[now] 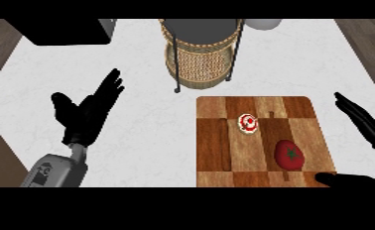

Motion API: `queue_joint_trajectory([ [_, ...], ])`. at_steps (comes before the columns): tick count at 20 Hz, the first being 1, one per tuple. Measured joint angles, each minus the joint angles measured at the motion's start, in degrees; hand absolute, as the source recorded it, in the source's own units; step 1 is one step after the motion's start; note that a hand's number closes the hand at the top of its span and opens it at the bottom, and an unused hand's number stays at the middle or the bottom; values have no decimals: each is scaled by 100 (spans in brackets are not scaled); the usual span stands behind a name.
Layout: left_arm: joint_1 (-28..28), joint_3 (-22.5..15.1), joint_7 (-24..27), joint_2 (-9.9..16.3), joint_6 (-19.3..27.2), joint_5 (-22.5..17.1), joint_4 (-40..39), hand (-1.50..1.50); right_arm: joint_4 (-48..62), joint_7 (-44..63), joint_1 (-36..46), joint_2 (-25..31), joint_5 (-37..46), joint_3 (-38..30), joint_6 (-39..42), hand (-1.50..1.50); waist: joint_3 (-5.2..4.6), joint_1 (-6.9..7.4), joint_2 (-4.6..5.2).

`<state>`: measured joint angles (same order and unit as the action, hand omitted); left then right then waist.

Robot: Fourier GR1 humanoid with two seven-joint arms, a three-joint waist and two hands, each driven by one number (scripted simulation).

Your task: Pick the cupcake from the cutting board and place it in the tiered basket

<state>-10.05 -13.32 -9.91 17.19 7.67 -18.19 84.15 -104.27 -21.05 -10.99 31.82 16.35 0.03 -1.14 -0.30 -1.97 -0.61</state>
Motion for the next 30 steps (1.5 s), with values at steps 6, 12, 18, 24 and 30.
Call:
queue_joint_trajectory([
  [6, -3, -61, -48, -85, -18, 78, 35, 0, -1788, 2149, -454, -143, 1139, 850, 57, -150, 6, 84, 25],
  [12, -63, -33, -124, -159, -86, 155, 73, 0, -2343, 3873, -220, -666, 2505, 1967, 328, -150, 17, 177, 49],
  [18, -21, 57, -172, -232, -208, 218, 112, 0, -2030, 4904, 147, -1229, 3671, 2738, 609, -150, 24, 199, 56],
  [24, -51, 278, -133, -349, -394, 330, -57, 0, -1652, 5039, 126, -1527, 3994, 2941, 717, -150, 28, 185, 58],
  [30, -2, 388, -106, -516, -507, 506, -74, 0, -1191, 4848, -55, -1622, 4288, 2903, 413, -150, 29, 183, 58],
])
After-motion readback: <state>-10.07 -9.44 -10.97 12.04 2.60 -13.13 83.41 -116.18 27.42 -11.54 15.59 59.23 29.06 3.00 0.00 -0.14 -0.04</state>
